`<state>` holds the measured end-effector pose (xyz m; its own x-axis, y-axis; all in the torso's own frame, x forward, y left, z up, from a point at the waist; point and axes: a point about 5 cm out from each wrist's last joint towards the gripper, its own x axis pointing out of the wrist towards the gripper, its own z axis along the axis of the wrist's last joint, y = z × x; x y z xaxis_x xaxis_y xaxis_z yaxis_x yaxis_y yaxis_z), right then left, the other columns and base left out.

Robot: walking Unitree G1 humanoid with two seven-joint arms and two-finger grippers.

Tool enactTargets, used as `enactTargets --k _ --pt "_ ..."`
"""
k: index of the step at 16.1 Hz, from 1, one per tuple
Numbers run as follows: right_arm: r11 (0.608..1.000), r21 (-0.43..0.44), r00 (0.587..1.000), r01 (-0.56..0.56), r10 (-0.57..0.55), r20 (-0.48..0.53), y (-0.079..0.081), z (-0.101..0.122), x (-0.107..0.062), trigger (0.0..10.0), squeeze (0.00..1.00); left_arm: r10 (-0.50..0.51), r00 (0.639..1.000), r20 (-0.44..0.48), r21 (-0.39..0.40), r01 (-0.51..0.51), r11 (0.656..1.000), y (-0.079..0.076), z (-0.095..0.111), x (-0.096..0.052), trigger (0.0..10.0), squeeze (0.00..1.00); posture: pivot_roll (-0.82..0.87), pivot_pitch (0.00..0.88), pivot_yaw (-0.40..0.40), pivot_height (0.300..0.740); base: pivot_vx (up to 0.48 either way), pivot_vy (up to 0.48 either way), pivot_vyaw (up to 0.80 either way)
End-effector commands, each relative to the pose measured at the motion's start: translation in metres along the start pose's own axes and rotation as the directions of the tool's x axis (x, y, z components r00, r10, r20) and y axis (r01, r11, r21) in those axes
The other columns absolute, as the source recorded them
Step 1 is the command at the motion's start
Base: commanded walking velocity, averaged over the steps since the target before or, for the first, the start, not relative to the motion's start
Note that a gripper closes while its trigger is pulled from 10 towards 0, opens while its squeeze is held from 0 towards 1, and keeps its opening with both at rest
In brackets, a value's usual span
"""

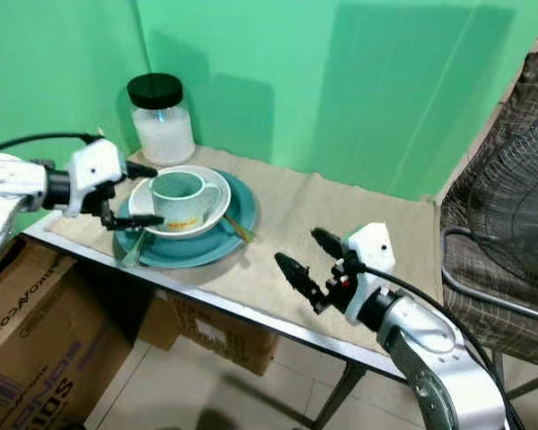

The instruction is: Setting the table

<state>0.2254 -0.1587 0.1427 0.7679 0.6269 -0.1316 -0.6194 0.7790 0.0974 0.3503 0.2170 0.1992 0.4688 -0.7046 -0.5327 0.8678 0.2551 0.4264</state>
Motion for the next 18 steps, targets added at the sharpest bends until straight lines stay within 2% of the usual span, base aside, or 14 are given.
enactTargets --k 1,3,4,5,6,7,8,10,18 --pt "1.000 -0.018 1.000 -0.018 0.018 0.011 0.003 0.006 -0.002 10.0 0.00 -0.022 0.999 -0.023 0.031 0.023 0.999 0.002 0.001 0.001 4.8 0.00 0.02 0.000 -0.001 0.740 0.000 0.000 0.00" --pt "1.000 -0.017 1.000 -0.020 0.021 0.008 0.003 0.006 -0.003 10.0 0.00 -0.041 0.998 -0.043 0.047 0.043 0.998 0.003 0.000 0.003 4.5 0.00 0.01 0.000 0.001 0.740 0.000 0.000 0.00" --pt "1.000 -0.016 1.000 -0.021 0.021 0.008 0.004 0.006 -0.003 10.0 0.00 -0.043 0.998 -0.045 0.058 0.046 0.997 0.007 0.002 0.007 3.3 0.00 0.01 0.000 0.003 0.740 0.000 0.000 0.00" --pt "1.000 -0.016 1.000 -0.021 0.021 0.009 0.004 0.007 -0.004 10.0 0.00 -0.046 0.998 -0.047 0.064 0.049 0.997 0.009 0.003 0.008 2.4 0.00 0.00 0.000 0.004 0.740 0.000 0.000 0.00" --pt "1.000 -0.014 1.000 -0.021 0.021 0.010 0.004 0.007 -0.004 10.0 0.00 -0.047 0.998 -0.049 0.069 0.050 0.996 0.010 0.004 0.010 2.0 0.00 0.00 0.000 0.006 0.740 0.000 0.000 0.00" --pt "1.000 -0.008 1.000 -0.030 0.030 0.006 0.005 0.007 -0.006 10.0 0.00 -0.063 0.996 -0.055 0.075 0.067 0.995 0.011 0.005 0.014 0.8 0.00 -0.01 0.000 0.011 0.740 0.000 0.000 0.00" --pt "0.999 -0.007 0.999 -0.033 0.033 0.004 0.005 0.006 -0.006 10.0 0.00 -0.069 0.996 -0.057 0.075 0.074 0.994 0.011 0.004 0.014 0.8 0.00 -0.01 0.000 0.011 0.740 0.000 0.000 0.00" --pt "0.997 -0.004 0.997 -0.071 0.071 -0.013 0.009 0.006 -0.009 10.0 0.00 -0.083 0.995 -0.064 0.081 0.088 0.993 0.011 0.005 0.018 0.0 0.00 -0.01 0.000 0.014 0.740 0.000 0.000 0.00" --pt "0.994 -0.011 0.993 -0.110 0.109 -0.043 0.012 0.003 -0.011 10.0 0.00 -0.148 0.985 -0.089 0.096 0.157 0.983 0.010 0.008 0.023 0.0 0.00 -0.01 0.000 0.012 0.740 0.000 0.000 0.00"
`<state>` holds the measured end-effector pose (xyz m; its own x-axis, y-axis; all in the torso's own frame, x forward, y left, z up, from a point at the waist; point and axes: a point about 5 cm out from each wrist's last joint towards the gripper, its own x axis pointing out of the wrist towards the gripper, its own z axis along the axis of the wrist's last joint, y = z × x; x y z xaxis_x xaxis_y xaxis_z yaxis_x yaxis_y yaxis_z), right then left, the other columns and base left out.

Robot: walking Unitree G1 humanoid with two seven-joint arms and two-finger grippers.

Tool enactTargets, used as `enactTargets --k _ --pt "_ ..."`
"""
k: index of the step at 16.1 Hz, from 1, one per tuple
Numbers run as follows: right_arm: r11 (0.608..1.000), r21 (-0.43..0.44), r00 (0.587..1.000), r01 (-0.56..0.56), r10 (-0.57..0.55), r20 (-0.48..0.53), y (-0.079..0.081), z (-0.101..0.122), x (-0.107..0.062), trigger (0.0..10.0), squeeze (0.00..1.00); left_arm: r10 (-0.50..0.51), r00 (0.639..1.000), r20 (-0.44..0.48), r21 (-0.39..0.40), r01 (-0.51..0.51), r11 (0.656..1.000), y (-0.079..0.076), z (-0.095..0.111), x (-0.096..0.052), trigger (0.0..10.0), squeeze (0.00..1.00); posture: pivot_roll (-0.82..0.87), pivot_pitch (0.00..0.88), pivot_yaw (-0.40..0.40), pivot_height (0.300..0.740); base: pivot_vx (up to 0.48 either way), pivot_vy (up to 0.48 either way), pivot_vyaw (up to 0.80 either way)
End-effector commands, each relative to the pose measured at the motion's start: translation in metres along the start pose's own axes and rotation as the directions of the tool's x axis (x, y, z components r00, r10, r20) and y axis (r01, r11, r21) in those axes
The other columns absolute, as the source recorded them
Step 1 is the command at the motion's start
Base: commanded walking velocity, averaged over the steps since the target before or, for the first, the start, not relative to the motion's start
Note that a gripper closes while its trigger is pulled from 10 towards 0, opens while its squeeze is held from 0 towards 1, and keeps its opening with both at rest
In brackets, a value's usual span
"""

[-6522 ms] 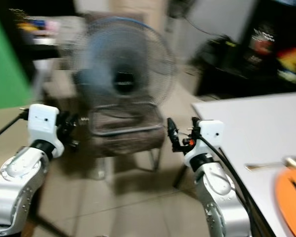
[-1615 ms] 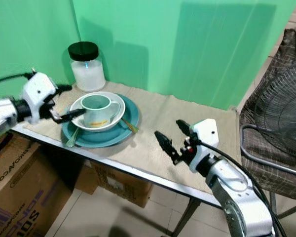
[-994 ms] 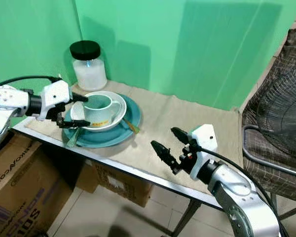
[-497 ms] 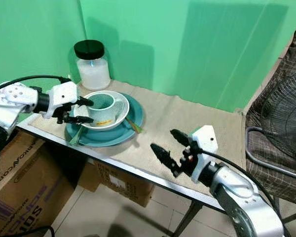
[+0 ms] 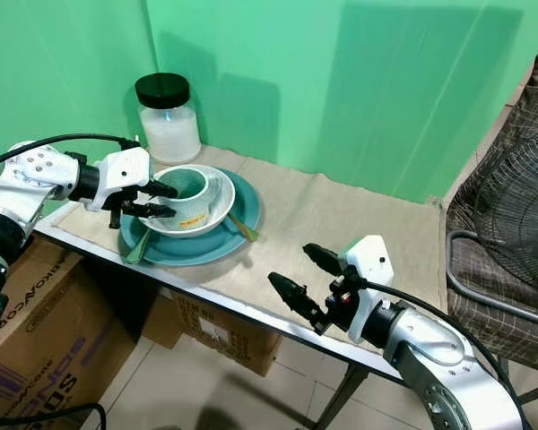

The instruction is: Setting the table

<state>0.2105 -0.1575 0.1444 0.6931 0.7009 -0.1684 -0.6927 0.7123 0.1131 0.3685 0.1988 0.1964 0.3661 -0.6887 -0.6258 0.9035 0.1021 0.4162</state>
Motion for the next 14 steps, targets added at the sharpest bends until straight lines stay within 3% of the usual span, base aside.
enactTargets --k 1,14 --pt "1.000 -0.016 1.000 -0.012 0.012 0.003 0.0010 0.0042 0.0000 10.0 0.00 -0.042 0.999 -0.031 0.005 0.042 0.999 -0.0001 0.0000 -0.0003 0.0 0.00 -0.01 0.000 0.010 0.740 0.000 0.000 0.00" --pt "0.999 -0.009 0.999 -0.053 0.053 0.013 0.0030 0.0046 0.0019 10.0 0.00 0.010 1.000 -0.007 0.010 -0.010 1.000 0.0074 0.0042 -0.0061 0.0 0.00 -0.01 0.000 0.004 0.740 0.000 0.000 0.00"
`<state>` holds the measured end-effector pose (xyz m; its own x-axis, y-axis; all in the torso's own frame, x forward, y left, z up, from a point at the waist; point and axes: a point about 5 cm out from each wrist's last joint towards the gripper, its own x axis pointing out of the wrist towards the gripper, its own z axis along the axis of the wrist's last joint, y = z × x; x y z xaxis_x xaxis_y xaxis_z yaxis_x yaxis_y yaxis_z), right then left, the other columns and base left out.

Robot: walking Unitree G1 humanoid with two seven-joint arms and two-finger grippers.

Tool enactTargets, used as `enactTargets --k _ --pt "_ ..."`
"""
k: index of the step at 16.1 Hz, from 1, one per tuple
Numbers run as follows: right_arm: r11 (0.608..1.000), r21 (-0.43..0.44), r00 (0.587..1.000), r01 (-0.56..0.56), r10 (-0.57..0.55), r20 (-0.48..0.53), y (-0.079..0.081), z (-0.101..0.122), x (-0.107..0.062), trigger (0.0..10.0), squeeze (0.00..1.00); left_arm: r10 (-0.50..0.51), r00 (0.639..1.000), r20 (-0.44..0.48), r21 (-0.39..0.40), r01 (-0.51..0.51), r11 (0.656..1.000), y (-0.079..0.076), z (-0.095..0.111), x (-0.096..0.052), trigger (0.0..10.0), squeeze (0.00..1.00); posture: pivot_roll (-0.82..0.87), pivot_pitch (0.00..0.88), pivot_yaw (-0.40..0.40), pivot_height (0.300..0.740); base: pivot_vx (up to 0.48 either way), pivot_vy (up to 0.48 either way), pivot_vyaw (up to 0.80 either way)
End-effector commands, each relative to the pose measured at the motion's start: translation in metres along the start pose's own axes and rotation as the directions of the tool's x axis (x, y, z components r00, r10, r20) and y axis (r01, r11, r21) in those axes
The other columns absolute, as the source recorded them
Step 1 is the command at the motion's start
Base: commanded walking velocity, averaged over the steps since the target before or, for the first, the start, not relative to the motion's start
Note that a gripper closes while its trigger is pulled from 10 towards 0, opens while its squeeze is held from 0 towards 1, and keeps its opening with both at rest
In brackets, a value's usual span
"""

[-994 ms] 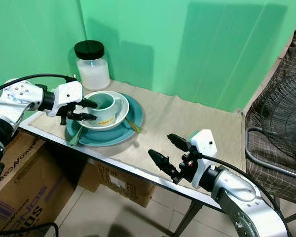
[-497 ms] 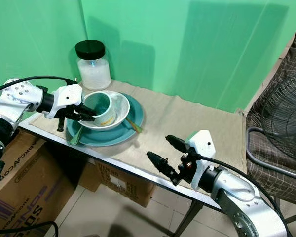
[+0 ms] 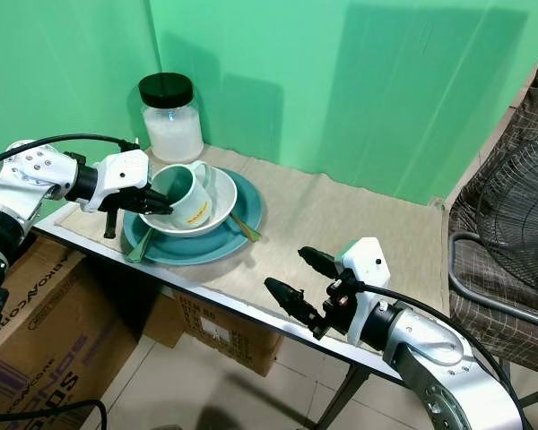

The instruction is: Setting the table

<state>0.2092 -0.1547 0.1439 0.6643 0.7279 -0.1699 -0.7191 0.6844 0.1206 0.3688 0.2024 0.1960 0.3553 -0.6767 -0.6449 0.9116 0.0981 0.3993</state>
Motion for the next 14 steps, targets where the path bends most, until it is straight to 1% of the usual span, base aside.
enactTargets --k 1,3,5,7,8,9,10,11,12,13,14 --pt "1.000 0.006 0.999 -0.008 0.008 0.044 -0.002 0.007 0.001 10.0 0.00 0.073 0.997 0.039 0.011 -0.074 0.997 0.013 0.011 -0.011 0.0 0.00 0.00 0.000 0.001 0.740 0.000 0.000 0.00" --pt "0.999 0.030 0.997 0.018 -0.021 0.077 -0.006 0.009 0.002 10.0 0.00 0.140 0.986 0.089 -0.004 -0.140 0.990 0.022 0.019 -0.021 0.0 0.00 0.00 0.000 -0.002 0.740 0.000 0.000 0.00" --pt "0.996 0.078 0.990 0.040 -0.050 0.132 -0.010 0.013 0.003 10.0 0.00 0.192 0.964 0.184 -0.024 -0.191 0.981 0.031 0.031 -0.031 0.0 0.00 0.01 0.000 -0.007 0.740 0.000 0.000 0.00" --pt "0.994 0.077 0.984 0.081 -0.092 0.149 -0.012 0.015 0.005 10.0 0.00 0.233 0.932 0.277 -0.034 -0.233 0.972 0.036 0.042 -0.036 0.0 0.00 0.01 0.000 -0.008 0.740 0.000 0.000 0.00" --pt "0.987 0.068 0.974 0.146 -0.155 0.164 -0.015 0.017 0.006 10.0 0.00 0.256 0.904 0.342 -0.052 -0.254 0.966 0.039 0.050 -0.039 0.0 0.00 0.01 0.000 -0.008 0.740 0.000 0.000 0.00" --pt "0.973 0.083 0.956 0.215 -0.227 0.189 -0.017 0.019 0.006 10.0 0.00 0.292 0.853 0.434 -0.078 -0.287 0.955 0.042 0.061 -0.042 0.0 0.00 0.01 0.000 -0.011 0.740 0.000 0.000 0.00" --pt "0.962 0.100 0.943 0.253 -0.268 0.195 -0.015 0.020 0.005 10.0 0.00 0.329 0.788 0.520 -0.101 -0.326 0.940 0.043 0.074 -0.043 0.0 0.00 0.01 0.000 -0.011 0.740 0.000 0.000 0.00" --pt "0.958 0.103 0.937 0.267 -0.283 0.205 -0.014 0.021 0.005 10.0 0.00 0.337 0.748 0.572 -0.132 -0.321 0.938 0.041 0.081 -0.041 0.0 0.00 0.01 0.000 -0.014 0.740 0.000 0.000 0.00" --pt "0.953 0.100 0.926 0.287 -0.302 0.224 -0.011 0.023 0.005 10.0 0.00 0.356 0.701 0.619 -0.150 -0.339 0.929 0.033 0.089 -0.035 0.0 0.00 0.01 0.000 -0.013 0.740 0.000 0.000 0.00" --pt "0.944 0.121 0.917 0.306 -0.326 0.230 -0.011 0.023 0.005 10.0 0.00 0.358 0.677 0.643 -0.168 -0.332 0.928 0.026 0.094 -0.029 0.0 0.00 0.01 0.000 -0.011 0.740 0.000 0.000 0.00" --pt "0.909 0.162 0.872 0.384 -0.414 0.260 -0.014 0.026 0.006 10.0 0.00 0.387 0.633 0.671 -0.222 -0.326 0.919 0.001 0.104 -0.007 0.0 0.00 0.01 0.000 -0.009 0.740 0.000 0.000 -0.77"
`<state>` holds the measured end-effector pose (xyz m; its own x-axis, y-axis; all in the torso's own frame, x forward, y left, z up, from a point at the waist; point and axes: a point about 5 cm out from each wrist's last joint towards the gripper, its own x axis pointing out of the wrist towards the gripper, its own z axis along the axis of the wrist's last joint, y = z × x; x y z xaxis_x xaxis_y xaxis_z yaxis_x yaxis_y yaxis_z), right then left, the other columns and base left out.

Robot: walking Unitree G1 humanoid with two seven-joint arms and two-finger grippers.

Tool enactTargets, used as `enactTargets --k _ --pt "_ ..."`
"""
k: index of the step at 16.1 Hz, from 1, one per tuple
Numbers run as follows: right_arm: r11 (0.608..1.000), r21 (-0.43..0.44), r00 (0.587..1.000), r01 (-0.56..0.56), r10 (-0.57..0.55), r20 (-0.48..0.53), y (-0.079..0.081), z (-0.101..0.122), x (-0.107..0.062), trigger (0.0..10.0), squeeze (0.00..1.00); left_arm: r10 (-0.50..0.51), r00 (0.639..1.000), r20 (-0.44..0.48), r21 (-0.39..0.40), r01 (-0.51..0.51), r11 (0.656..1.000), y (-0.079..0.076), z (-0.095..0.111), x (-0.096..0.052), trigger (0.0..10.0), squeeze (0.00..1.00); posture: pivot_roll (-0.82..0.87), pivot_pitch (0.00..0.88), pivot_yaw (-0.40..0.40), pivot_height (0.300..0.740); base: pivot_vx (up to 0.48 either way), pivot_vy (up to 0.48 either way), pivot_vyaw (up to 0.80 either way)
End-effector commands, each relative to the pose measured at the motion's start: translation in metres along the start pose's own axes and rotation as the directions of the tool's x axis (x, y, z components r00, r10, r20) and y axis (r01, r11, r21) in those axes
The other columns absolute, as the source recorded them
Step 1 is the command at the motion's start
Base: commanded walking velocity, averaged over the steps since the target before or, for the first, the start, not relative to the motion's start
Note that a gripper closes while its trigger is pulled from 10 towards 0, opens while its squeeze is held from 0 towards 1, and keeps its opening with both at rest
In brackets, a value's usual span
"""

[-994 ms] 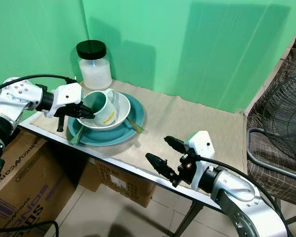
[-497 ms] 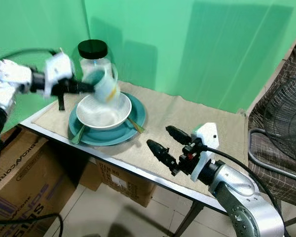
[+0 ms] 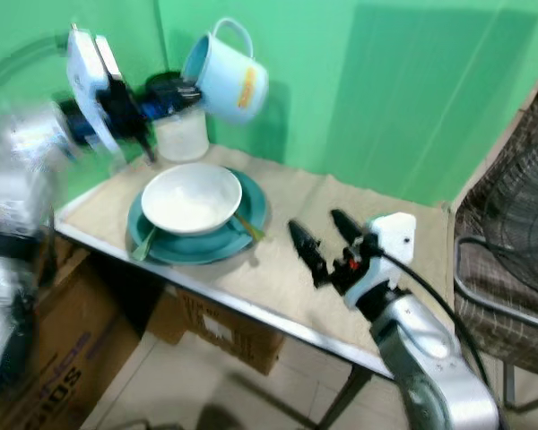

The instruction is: Setting the table

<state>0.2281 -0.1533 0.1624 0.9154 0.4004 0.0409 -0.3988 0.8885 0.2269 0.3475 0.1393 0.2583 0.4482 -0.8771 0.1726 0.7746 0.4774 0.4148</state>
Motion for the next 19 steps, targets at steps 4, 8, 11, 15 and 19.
enactTargets --k 4,8,11,15,19 --pt "0.988 -0.059 0.986 0.142 -0.136 0.097 -0.004 0.016 0.007 10.0 0.00 0.160 0.987 -0.007 -0.028 -0.161 0.987 -0.041 0.002 0.011 5.7 0.00 0.00 0.000 -0.013 0.740 0.000 0.000 -0.78" --pt "0.978 -0.068 0.973 0.195 -0.185 0.137 -0.001 0.023 0.007 10.0 0.00 0.427 0.900 -0.089 -0.020 -0.431 0.902 -0.056 0.000 -0.009 10.0 0.00 0.00 0.000 -0.025 0.740 0.000 0.000 -0.79" --pt "0.969 -0.046 0.964 0.242 -0.235 0.120 -0.007 0.022 0.009 10.0 0.00 0.595 0.799 -0.091 -0.039 -0.600 0.799 -0.059 -0.001 -0.014 10.0 0.00 0.01 0.000 -0.038 0.740 0.000 0.000 -0.80" --pt "0.965 -0.059 0.964 0.254 -0.247 0.102 -0.008 0.021 0.012 10.0 0.00 0.657 0.744 -0.124 -0.065 -0.666 0.743 -0.061 -0.005 -0.025 10.0 0.00 0.01 0.000 -0.051 0.740 0.000 0.000 -0.79" --pt "0.955 -0.083 0.958 0.284 -0.278 0.074 -0.012 0.016 0.014 10.0 0.00 0.609 0.736 -0.296 0.001 -0.637 0.771 -0.074 -0.022 -0.044 10.0 0.00 0.02 0.000 -0.065 0.740 0.000 0.000 -0.76"
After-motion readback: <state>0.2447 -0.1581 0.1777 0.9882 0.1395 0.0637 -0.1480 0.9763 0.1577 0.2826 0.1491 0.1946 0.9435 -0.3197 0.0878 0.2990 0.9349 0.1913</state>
